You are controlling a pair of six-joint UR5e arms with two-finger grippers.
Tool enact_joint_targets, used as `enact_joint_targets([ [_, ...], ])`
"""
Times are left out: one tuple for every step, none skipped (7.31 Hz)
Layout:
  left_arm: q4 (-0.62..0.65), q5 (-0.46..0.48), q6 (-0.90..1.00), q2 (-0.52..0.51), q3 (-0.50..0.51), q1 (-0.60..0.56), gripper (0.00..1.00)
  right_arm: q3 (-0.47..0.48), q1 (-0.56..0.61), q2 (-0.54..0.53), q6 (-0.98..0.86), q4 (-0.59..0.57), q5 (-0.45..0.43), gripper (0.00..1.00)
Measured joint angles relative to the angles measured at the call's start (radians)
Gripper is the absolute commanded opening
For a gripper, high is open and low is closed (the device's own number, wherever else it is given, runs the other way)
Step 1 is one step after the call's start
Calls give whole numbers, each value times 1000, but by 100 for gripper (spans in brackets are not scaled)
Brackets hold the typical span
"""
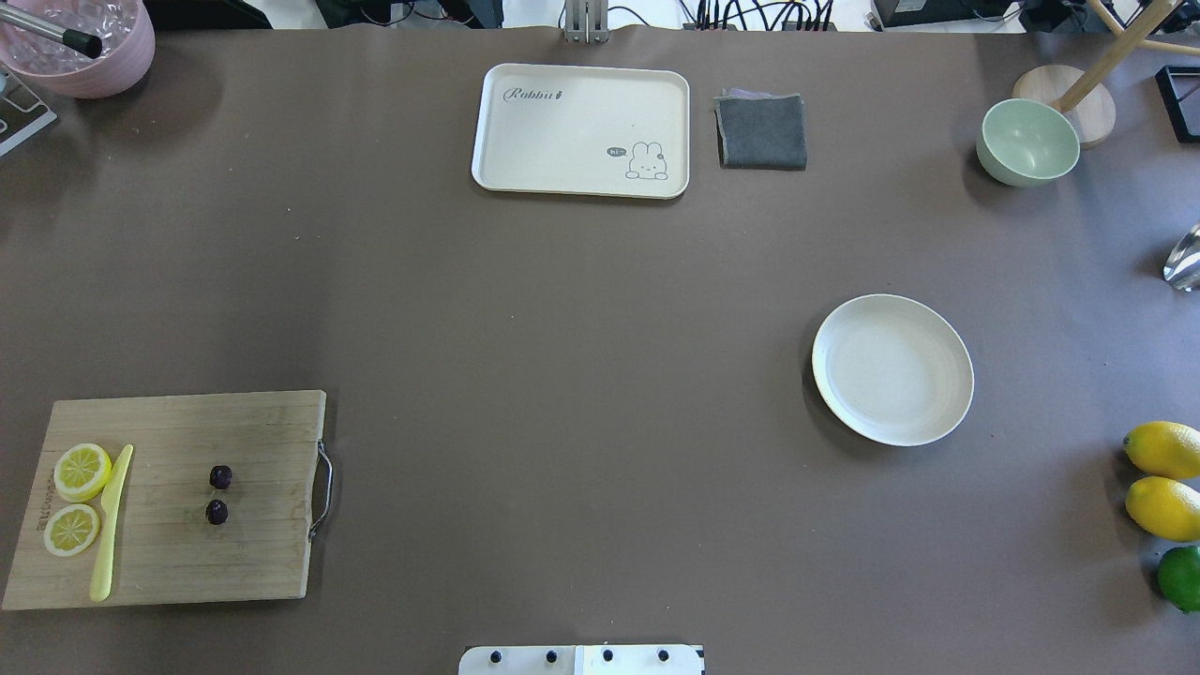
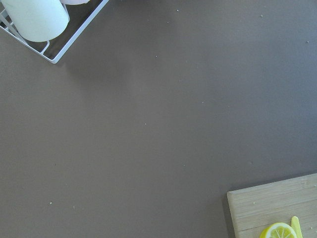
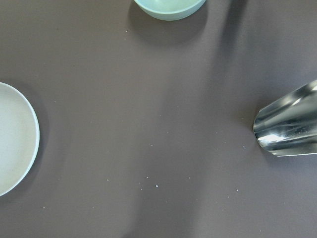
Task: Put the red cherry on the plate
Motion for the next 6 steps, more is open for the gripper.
enact_joint_targets([
  [0, 0, -1, 0, 0, 0, 98, -1, 0, -3, 0, 14, 3, 100],
  [-1, -1, -5, 0, 0, 1, 98, -3, -1, -9, 0, 31, 7, 100],
  [-1, -2, -14, 0, 0, 4, 98, -4, -3, -13, 2, 45, 15, 100],
  [-2, -2, -21, -2, 0, 12, 98, -6, -11, -14, 2, 55, 26, 100],
  [-2, -2, -25, -3, 1, 21, 98, -7, -35, -12, 4, 66, 29, 100],
  [-2, -5, -26, -3, 1, 27, 98, -8, -70, 2, 33, 73, 25, 99],
])
